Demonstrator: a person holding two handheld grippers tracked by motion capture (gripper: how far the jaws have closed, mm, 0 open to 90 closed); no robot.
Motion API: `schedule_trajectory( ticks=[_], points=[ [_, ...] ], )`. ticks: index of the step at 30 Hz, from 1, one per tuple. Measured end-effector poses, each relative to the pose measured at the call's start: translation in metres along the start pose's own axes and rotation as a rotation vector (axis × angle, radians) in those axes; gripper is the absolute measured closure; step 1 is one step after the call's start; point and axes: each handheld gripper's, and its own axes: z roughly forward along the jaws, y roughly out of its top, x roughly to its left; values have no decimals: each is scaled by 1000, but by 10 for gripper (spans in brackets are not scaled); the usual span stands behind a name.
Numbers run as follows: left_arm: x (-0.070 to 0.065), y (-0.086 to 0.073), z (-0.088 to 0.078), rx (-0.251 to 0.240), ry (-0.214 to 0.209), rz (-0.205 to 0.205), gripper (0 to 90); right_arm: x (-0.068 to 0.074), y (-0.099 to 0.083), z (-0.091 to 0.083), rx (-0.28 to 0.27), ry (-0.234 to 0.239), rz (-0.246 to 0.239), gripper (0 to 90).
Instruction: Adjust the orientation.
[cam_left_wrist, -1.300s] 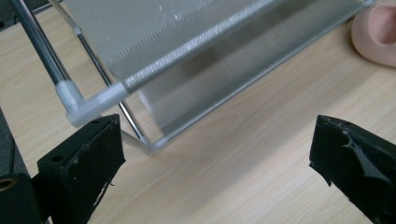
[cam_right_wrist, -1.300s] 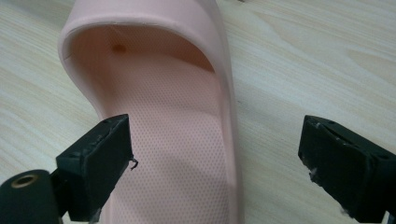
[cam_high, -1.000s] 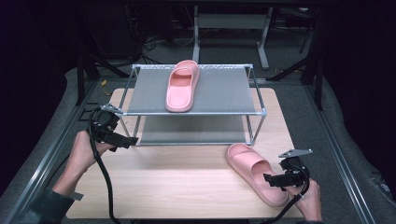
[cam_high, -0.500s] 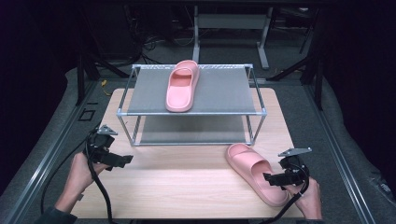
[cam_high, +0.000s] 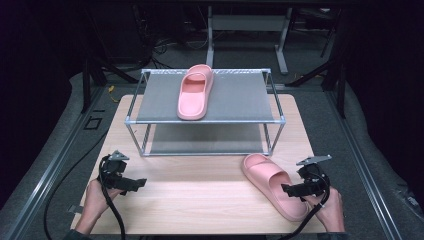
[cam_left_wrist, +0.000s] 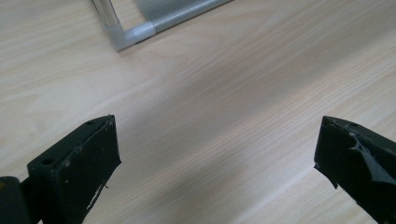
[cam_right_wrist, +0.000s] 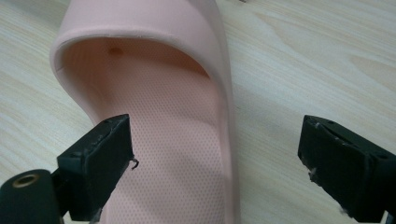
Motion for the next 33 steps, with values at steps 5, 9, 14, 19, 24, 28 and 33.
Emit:
schedule_trajectory(
  ticks=[5, 9, 14, 19, 24, 28, 33],
  points=[
    [0, -8, 15, -3, 14, 17, 0, -1, 4, 4, 16, 7, -10, 98],
    [0, -15, 27, -52, 15, 37, 0, -1, 9, 9, 36, 24, -21, 99],
    [2, -21, 39, -65, 28, 13, 0, -2, 15, 18, 67, 30, -23, 117],
    [1, -24, 41, -84, 57, 31, 0, -3, 21, 26, 86, 13, -20, 171],
    [-1, -31, 44, -157, 79, 34, 0, -4, 28, 35, 116, 4, -16, 358],
    [-2, -31, 44, -156, 71, 44, 0, -4, 33, 39, 128, 19, -14, 453],
    [-2, -31, 44, -157, 70, 44, 0, -1, 36, 39, 139, 49, -24, 578]
  ],
)
